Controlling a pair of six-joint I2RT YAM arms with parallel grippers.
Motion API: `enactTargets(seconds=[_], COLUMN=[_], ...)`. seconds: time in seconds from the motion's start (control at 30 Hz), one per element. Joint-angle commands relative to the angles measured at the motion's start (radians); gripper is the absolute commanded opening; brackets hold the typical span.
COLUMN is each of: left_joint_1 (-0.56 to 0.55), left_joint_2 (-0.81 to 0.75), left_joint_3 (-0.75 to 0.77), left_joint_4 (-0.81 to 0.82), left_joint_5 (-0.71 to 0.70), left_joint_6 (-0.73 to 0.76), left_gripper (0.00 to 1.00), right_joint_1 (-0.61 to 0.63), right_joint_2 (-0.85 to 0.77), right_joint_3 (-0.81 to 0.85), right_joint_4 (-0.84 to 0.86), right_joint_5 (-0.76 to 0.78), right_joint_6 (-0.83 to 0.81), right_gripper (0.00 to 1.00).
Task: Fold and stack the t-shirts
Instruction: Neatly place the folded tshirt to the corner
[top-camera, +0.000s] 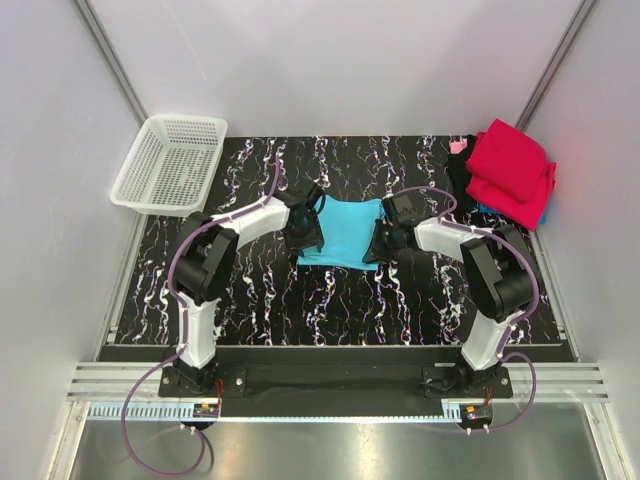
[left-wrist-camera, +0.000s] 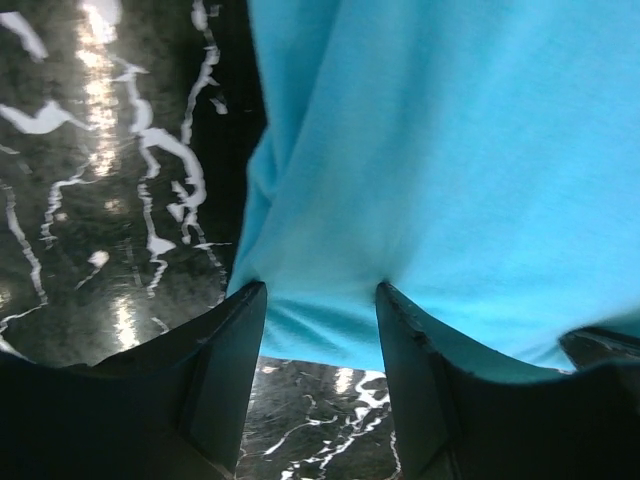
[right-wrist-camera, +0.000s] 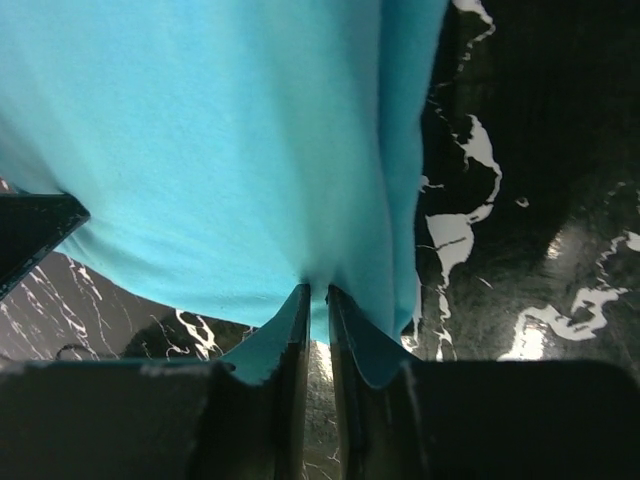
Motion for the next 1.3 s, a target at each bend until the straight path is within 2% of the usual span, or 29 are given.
enactTargets(seconds=[0.0,0.33,0.57,0.7,0.83,0.87,0.9,0.97,1.0,1.13,1.27], left_joint_1=[0.017,0.018,0.020,0.020,0.020,0.018,0.020,0.020,0.020,0.021,0.027], left_joint_2=[0.030,0.079,-0.010,-0.120,-0.235,-0.251,-0.267,-0.312,-0.324,-0.387,-0.444], left_joint_3=[-0.065,-0.067,-0.016,0.008,0.022,0.021,0.018,0.006,-0.001,-0.050,-0.141], left_joint_4=[-0.174,-0.204,-0.202,-0.187,-0.181,-0.179,-0.179,-0.176,-0.173,-0.121,-0.044], left_joint_5=[-0.166,-0.192,-0.169,-0.142,-0.120,-0.117,-0.116,-0.111,-0.108,-0.035,0.086], left_joint_6=[0.025,0.038,0.092,0.117,0.144,0.152,0.154,0.157,0.157,0.160,0.172], left_gripper=[0.56,0.56,0.56,0.56,0.56,0.56,0.56,0.56,0.56,0.57,0.57], right_joint_1=[-0.003,-0.001,-0.001,-0.003,-0.001,-0.001,-0.003,-0.004,-0.004,-0.049,-0.153], right_joint_2=[0.008,0.012,-0.061,-0.148,-0.230,-0.244,-0.273,-0.303,-0.308,-0.296,-0.268], right_joint_3=[-0.053,-0.057,-0.038,-0.020,-0.001,0.003,0.008,0.016,0.022,0.034,-0.024], right_joint_4=[-0.178,-0.213,-0.227,-0.236,-0.253,-0.257,-0.259,-0.259,-0.253,-0.193,-0.019], right_joint_5=[0.186,0.213,0.197,0.188,0.206,0.213,0.213,0.255,0.256,0.196,-0.040], right_joint_6=[-0.022,-0.019,-0.031,-0.040,-0.042,-0.044,-0.053,-0.060,-0.076,-0.090,-0.074], right_gripper=[0.21,0.20,0.22,0.30,0.46,0.50,0.60,0.69,0.78,0.81,0.78])
